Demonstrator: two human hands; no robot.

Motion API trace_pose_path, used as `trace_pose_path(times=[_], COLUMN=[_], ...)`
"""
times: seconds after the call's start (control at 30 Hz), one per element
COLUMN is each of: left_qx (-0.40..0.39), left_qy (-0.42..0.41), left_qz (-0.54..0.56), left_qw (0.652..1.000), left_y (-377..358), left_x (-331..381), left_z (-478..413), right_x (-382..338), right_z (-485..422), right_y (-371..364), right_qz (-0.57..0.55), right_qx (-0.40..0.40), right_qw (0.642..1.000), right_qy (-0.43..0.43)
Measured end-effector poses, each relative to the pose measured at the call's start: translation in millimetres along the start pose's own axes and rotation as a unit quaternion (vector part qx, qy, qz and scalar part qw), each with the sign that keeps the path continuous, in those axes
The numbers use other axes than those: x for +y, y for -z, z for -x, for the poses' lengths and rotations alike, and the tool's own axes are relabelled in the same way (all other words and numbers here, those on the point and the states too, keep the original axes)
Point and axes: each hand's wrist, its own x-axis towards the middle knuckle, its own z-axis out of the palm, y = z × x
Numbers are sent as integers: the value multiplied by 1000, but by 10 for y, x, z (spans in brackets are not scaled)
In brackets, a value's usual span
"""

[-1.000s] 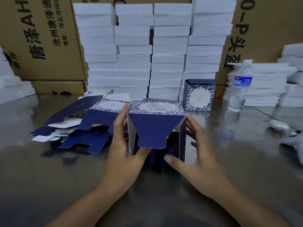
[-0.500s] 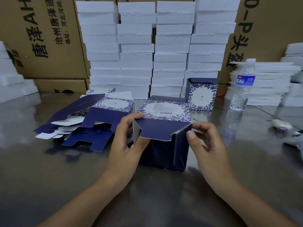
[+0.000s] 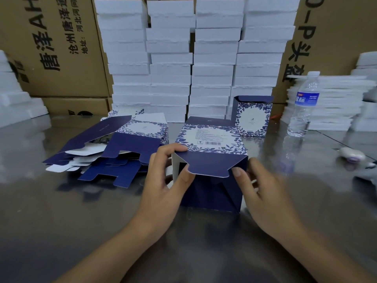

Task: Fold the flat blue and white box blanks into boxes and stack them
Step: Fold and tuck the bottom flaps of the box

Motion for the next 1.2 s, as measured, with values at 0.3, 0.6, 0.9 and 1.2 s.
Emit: trace_pose_path(times=[0.3,0.6,0.9,1.2], left_qx=[-3,4,2,6], left_qy=[4,10,8,12], left_qz=[-2,-5,-15,-19], left_qw=[1000,1000,1000,1000], left_y=[-17,0,9,5], left_x=[-10,-30,-23,-30], left_z=[10,-19,-24,-30], right_x=[-67,-10,-2,-7], right_z=[-11,21,28,23], right_y=[59,45,53,70], right_qz=[44,119,132,159], right_qx=[-4,-89,-132,-167], right_qw=[999,989,982,972], right_qy=[10,-27,-42,-50])
